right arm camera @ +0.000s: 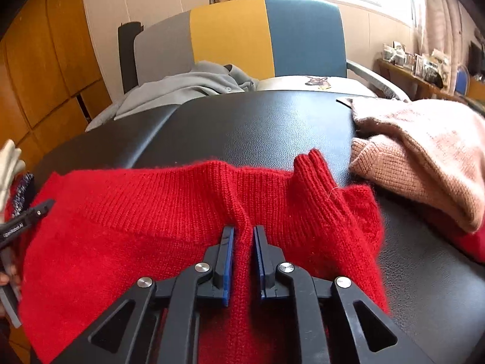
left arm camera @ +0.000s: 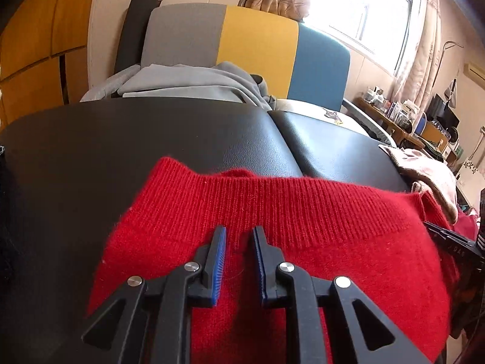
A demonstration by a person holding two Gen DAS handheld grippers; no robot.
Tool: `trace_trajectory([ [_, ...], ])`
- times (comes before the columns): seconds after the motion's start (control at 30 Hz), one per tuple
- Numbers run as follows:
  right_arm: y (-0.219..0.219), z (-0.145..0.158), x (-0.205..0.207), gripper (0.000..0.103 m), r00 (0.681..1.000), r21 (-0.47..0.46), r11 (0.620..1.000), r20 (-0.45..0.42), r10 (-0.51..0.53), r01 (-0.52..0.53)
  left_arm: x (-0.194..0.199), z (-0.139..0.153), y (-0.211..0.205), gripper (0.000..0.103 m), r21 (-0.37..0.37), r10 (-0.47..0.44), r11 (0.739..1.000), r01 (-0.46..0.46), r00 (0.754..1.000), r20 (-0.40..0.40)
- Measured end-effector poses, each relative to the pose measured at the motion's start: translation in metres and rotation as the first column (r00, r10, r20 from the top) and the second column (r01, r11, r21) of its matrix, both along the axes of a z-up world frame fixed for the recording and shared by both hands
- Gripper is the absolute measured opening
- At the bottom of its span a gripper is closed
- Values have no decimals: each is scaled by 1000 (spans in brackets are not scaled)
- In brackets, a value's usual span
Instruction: Fold clothes
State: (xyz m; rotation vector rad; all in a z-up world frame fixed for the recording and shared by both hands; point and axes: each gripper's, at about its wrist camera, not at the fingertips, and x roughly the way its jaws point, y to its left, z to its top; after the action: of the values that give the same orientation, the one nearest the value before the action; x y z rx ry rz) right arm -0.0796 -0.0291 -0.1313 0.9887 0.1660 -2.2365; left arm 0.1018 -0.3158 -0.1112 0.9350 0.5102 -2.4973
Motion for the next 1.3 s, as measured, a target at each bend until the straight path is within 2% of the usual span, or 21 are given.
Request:
trace_trajectory([
  [0.07,6,5,2,36,1000,-31,1000,9,2,-2,17,13,10,20,-2,-1,1000,1,999,-36],
  [0.13,13,19,16,66,997,-36,998,-59,-51,49,35,24,26,25,-21,-35,999,34,996,-78],
  [0.2,16,34,37,67,995,-81,997,-101,-12,3,48,31,44,25,-53,-86,995,81,992,-88],
  [0.33,3,44,87,68,978,-85,978,-107,182,-191,61,30,82,25,-87,-188,979,182,980,-58],
  [0.43,-8,30,121,68,954,-37,955,-60,292,-295,67,16,106,25,-93,-235,968,234,972,-5],
  [0.53,-11,11,142,68,941,56,941,-44,336,-334,70,-17,114,25,-44,-229,971,235,966,120],
  [0.63,0,-2,153,68,935,135,934,-88,345,-332,85,-25,111,26,-20,-196,980,197,979,51],
  [0.77,8,-11,157,68,922,142,928,-135,363,-345,88,-21,101,26,54,-181,982,180,983,24],
  [0.8,8,-12,156,70,921,140,927,-135,365,-347,92,-17,97,26,81,-176,981,175,984,4],
  [0.9,12,-13,155,71,918,127,926,-140,372,-356,121,-2,63,26,164,-74,982,89,992,-98],
  [0.97,16,-14,157,72,917,104,927,-144,372,-360,139,4,33,27,195,-4,980,27,993,-121],
  [1.03,19,-15,159,77,917,82,928,-147,372,-364,152,8,7,28,191,29,982,-4,991,-131],
  [1.13,17,-17,166,84,907,98,921,-161,389,-377,156,7,-30,33,244,3,969,28,992,-125],
  [1.3,10,-17,166,90,905,116,918,-159,395,-380,120,-6,-81,45,339,-73,934,109,990,-117],
])
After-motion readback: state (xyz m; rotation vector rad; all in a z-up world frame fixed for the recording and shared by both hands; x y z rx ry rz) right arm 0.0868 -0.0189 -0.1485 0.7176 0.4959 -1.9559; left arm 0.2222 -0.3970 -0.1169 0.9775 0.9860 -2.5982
